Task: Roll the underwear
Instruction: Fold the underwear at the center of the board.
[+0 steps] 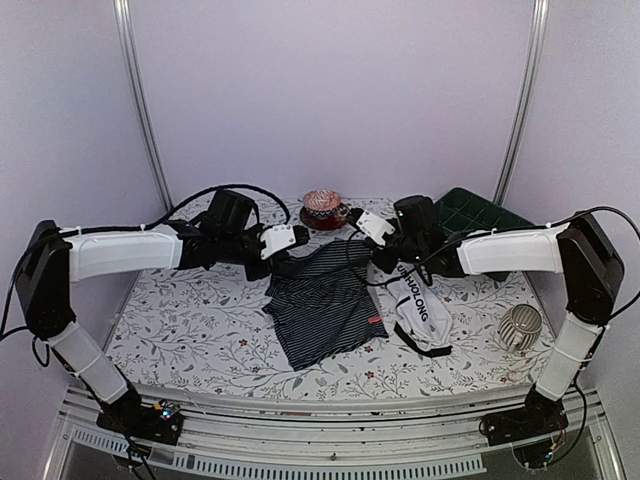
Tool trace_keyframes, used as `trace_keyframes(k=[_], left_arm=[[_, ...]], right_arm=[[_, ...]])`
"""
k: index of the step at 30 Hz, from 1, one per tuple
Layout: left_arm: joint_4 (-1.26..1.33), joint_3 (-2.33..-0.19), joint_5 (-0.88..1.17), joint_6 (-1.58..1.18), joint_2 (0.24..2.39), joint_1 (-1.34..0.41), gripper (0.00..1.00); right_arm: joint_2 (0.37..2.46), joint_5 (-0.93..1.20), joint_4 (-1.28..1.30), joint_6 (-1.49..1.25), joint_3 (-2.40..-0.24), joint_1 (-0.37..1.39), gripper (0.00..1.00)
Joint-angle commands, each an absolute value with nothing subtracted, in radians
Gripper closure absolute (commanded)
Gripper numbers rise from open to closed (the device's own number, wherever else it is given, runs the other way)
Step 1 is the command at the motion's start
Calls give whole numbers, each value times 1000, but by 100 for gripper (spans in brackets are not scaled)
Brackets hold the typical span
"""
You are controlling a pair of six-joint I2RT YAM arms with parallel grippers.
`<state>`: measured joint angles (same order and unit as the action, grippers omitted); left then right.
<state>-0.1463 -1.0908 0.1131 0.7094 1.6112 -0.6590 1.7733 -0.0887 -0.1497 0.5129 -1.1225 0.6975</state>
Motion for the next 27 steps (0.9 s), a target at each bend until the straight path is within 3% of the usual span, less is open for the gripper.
trace_keyframes(k=[1, 18, 27], left_arm=[[-209, -1065, 163, 667, 1585, -699, 100], [-267, -1013, 301, 603, 1567, -766, 100], [-310, -981, 330, 606, 1567, -809, 100]], right_arm=[[1744, 2, -101, 593, -1104, 683, 98], [1599, 38, 104, 637, -1000, 673, 98], [1632, 62, 155, 597, -995, 676, 98]])
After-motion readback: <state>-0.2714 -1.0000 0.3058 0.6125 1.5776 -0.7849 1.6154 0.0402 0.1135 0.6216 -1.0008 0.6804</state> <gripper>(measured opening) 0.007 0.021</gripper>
